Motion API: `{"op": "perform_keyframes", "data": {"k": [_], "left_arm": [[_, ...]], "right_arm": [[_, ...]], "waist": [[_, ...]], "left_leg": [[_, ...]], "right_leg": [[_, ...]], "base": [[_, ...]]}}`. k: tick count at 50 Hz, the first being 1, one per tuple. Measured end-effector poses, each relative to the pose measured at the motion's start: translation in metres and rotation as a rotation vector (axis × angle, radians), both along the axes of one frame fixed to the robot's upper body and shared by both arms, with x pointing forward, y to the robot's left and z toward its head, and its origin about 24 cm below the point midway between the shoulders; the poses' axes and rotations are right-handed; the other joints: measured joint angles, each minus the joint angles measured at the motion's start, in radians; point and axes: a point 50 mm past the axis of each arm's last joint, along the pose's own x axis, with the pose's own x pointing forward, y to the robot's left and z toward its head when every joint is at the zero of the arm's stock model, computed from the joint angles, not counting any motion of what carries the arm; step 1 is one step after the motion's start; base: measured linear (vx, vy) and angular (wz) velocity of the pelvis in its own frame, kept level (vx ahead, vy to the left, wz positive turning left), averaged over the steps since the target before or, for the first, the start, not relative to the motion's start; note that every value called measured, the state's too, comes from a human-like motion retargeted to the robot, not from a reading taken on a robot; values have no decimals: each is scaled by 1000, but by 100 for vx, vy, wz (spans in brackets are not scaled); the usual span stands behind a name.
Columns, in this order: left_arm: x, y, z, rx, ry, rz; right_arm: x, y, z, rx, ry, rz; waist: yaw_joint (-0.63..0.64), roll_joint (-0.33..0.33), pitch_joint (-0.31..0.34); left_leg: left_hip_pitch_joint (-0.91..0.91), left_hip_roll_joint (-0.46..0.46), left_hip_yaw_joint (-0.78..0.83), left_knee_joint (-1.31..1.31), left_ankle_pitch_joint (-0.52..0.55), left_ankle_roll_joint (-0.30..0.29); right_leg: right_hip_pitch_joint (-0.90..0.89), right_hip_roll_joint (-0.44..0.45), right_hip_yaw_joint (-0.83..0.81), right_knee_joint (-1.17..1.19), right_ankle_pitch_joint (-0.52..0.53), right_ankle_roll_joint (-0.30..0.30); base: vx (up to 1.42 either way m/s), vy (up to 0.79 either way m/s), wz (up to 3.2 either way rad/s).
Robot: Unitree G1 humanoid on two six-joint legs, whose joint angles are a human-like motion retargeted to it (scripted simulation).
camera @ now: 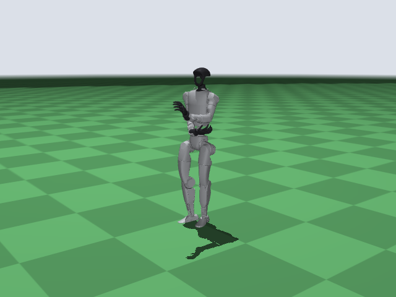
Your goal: Upper body actions
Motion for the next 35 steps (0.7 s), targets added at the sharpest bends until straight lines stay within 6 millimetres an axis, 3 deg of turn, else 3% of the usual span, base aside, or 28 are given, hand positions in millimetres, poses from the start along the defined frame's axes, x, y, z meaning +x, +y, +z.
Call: {"op": "perform_keyframes", "data": {"k": [7, 12, 18, 35], "left_arm": [[-3, -20, 8, -8, -4, -80], [-8, -24, 4, 59, 0, -142], [-14, -25, -1, 32, 5, -203], [-25, -34, -48, -17, 258, -489]], "right_arm": [[4, 7, 14, 102, -5, -19], [1, 4, 12, 101, -23, 5], [1, 6, 7, 31, -65, 2], [-16, 10, -19, -240, 136, 9]], "waist": [[-19, -5, -30], [-25, -10, -79], [-50, -5, -73], [-61, 3, -75]], "left_leg": [[9, 13, -36, 19, -25, -9], [15, 17, -41, -8, -23, -18], [21, 30, -48, -20, -20, -24], [27, 39, -29, -30, -26, -35]], "right_leg": [[66, 43, -16, -94, 6, -22], [65, 62, -18, -112, -1, -30], [65, 81, -14, -106, -15, -34], [58, 95, -2, -114, -14, -42]], "base": [[7, -13, 28], [7, -13, 4], [-3, -13, 4], [0, -2, -2]]}}
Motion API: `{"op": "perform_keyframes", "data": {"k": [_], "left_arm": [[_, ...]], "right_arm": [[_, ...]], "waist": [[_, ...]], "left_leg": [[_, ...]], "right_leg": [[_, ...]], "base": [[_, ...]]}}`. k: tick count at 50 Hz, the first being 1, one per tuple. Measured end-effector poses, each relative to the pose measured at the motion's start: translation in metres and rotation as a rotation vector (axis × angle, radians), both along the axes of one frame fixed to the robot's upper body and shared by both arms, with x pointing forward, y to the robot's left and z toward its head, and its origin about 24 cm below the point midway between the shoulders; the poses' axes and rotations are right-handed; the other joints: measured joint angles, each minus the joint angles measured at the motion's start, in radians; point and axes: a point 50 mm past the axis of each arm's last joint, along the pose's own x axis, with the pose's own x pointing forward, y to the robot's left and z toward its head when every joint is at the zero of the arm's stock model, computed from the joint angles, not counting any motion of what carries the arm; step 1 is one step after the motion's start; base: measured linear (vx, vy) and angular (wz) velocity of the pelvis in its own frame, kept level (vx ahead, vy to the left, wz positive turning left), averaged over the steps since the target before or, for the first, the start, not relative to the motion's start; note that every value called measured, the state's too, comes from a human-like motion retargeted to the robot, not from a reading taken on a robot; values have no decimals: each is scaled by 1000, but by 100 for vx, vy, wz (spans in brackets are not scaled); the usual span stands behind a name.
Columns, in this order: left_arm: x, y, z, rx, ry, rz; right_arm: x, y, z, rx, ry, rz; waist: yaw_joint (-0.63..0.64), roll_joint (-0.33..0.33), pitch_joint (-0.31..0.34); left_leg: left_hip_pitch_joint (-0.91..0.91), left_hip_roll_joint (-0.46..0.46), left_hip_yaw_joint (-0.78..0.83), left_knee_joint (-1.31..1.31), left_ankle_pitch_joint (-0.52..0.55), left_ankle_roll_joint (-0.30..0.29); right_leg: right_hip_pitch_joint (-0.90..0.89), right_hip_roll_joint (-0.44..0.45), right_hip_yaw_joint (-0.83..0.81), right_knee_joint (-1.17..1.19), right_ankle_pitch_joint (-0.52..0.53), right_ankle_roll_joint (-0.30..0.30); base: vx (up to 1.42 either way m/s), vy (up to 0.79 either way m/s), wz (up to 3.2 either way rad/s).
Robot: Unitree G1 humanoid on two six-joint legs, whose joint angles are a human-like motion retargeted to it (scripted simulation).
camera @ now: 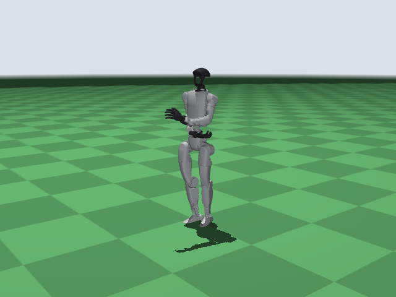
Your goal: Upper body actions
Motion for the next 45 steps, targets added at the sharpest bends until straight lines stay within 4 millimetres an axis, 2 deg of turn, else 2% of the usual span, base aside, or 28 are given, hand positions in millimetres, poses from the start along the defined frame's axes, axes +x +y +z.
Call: {"op": "perform_keyframes", "data": {"k": [15, 24, 32, 37, 45], "left_arm": [[1, 12, -4, 129, 19, 2], [-1, 8, -7, 167, 34, -48], [-4, 4, -18, 194, 110, -139], [-7, 0, -27, 214, 187, -227], [-9, -2, -28, 272, 239, -351]], "right_arm": [[-1, 0, -1, -7, 9, -4], [-4, 1, -3, 0, 52, -32], [-10, 2, -6, -6, 158, -84], [-15, 5, -8, -8, 283, -154], [-19, 9, -7, 11, 428, -232]], "waist": [[-4, 13, 0], [-10, 16, -3], [-16, 18, -2], [-18, 21, -2], [-17, 25, -2]], "left_leg": [[0, -4, 8, -3, -8, 3], [1, -6, 15, -3, -12, 5], [0, -7, 19, -5, -15, 7], [-1, -8, 19, -6, -15, 8], [-2, -8, 17, -7, -15, 8]], "right_leg": [[-9, -3, 5, 3, 2, 4], [-13, -4, 11, 4, 4, 6], [-16, -4, 17, 5, 5, 7], [-18, -5, 18, 6, 5, 8], [-18, -5, 18, 6, 4, 9]], "base": [[0, 0, 0], [0, 0, 0], [0, 0, 0], [0, 0, 0], [0, 0, 0]]}}
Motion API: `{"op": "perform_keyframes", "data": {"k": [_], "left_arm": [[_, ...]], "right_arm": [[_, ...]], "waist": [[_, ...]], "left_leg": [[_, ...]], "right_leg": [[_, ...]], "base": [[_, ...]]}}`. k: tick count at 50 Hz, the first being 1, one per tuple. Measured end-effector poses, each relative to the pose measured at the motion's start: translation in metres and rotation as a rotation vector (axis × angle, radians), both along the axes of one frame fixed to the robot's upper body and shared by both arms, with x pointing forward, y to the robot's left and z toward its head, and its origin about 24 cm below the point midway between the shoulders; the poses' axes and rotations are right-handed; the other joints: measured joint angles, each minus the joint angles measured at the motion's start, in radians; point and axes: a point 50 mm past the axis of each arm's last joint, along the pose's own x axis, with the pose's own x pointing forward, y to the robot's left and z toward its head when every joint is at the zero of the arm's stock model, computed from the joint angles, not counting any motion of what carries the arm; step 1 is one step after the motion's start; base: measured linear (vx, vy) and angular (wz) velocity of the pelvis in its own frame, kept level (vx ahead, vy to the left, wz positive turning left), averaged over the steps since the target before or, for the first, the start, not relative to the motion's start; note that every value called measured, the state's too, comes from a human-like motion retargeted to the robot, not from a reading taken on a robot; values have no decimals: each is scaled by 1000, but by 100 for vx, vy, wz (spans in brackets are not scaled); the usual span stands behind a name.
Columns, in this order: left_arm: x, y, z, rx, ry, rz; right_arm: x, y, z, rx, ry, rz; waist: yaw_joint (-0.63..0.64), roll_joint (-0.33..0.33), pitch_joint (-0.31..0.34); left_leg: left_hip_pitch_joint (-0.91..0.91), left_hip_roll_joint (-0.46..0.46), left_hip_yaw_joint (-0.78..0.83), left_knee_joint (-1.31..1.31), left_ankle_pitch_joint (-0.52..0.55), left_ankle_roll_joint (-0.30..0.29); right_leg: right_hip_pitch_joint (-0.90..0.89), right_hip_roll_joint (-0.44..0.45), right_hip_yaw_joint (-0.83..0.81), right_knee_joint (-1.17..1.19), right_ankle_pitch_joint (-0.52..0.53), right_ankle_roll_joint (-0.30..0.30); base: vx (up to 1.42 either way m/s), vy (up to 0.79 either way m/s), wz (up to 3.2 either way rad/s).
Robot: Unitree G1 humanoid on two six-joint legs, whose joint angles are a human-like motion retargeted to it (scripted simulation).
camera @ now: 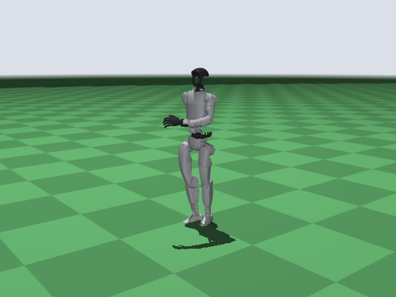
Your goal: Upper body actions
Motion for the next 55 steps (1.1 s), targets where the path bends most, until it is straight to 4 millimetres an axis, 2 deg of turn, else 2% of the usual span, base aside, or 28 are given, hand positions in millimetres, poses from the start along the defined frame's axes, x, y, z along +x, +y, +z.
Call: {"op": "perform_keyframes", "data": {"k": [5, 17, 28, 55], "left_arm": [[-3, 0, -4, -8, 32, -18], [5, 2, 14, -52, -112, 74], [4, -1, 13, -73, -125, 78], [4, -1, 15, -78, -140, 80]], "right_arm": [[0, 1, -1, -24, 37, -16], [18, -3, 3, -35, -192, 50], [23, -6, 2, -48, -218, 54], [29, -3, 6, -43, -243, 49]], "waist": [[0, 2, -4], [-6, 3, 8], [-44, 0, 14], [-121, 32, -10]], "left_leg": [[0, -1, -2, -1, -1, 1], [-2, -2, -6, 1, -2, 1], [7, 5, 7, -1, -8, -1], [47, 34, 155, -16, -47, -19]], "right_leg": [[0, 0, 0, -1, 0, 0], [-1, -2, 0, -1, 1, 0], [-2, 8, 13, -2, 6, -2], [-54, 55, 130, 12, 45, -14]], "base": [[1, -1, 0], [2, -7, 2], [-5, -8, -6], [-3, -1, -26]]}}
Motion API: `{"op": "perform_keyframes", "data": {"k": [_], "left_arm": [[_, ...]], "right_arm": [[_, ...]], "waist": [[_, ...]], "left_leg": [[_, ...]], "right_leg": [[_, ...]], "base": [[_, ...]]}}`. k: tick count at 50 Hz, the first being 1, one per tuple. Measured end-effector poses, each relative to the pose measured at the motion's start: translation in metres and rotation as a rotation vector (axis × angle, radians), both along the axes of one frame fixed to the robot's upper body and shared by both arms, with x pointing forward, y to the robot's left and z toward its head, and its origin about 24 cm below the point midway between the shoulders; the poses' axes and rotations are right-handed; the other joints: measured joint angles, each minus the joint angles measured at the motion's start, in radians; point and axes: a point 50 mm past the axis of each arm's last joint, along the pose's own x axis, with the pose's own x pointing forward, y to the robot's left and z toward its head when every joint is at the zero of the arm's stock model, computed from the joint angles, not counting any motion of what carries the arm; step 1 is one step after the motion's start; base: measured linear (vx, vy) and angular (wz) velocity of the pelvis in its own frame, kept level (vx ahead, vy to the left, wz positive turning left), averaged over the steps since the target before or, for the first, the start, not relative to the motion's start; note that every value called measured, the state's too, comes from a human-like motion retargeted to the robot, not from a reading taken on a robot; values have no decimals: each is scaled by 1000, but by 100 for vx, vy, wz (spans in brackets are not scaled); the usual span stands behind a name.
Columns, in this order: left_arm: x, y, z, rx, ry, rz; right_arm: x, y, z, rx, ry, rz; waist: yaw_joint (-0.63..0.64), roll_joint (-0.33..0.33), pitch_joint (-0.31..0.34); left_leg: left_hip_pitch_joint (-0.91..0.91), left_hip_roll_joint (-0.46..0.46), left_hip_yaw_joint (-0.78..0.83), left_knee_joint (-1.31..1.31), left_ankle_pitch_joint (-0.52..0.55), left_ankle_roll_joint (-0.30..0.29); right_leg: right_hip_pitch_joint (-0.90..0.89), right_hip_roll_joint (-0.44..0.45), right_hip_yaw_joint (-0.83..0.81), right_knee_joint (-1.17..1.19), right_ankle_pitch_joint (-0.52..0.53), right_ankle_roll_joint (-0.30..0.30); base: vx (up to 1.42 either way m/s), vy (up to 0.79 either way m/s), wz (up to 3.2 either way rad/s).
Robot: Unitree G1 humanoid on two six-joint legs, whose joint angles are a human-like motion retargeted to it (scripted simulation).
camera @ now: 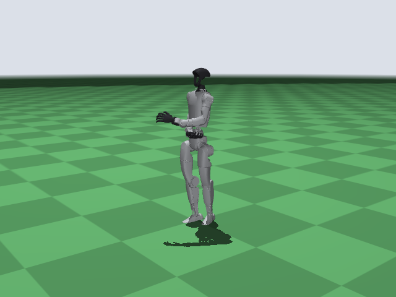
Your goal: Upper body actions
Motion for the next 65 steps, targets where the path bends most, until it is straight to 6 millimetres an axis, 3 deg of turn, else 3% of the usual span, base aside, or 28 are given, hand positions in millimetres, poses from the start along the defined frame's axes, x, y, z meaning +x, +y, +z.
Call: {"op": "perform_keyframes", "data": {"k": [65], "left_arm": [[-4, 5, -10, -19, 54, 4]], "right_arm": [[-10, 2, -3, -10, 60, 6]], "waist": [[-47, 17, -20]], "left_leg": [[12, -8, 72, -10, -21, 6]], "right_leg": [[-33, 13, 68, 10, 28, 8]], "base": [[0, 0, 0]]}}
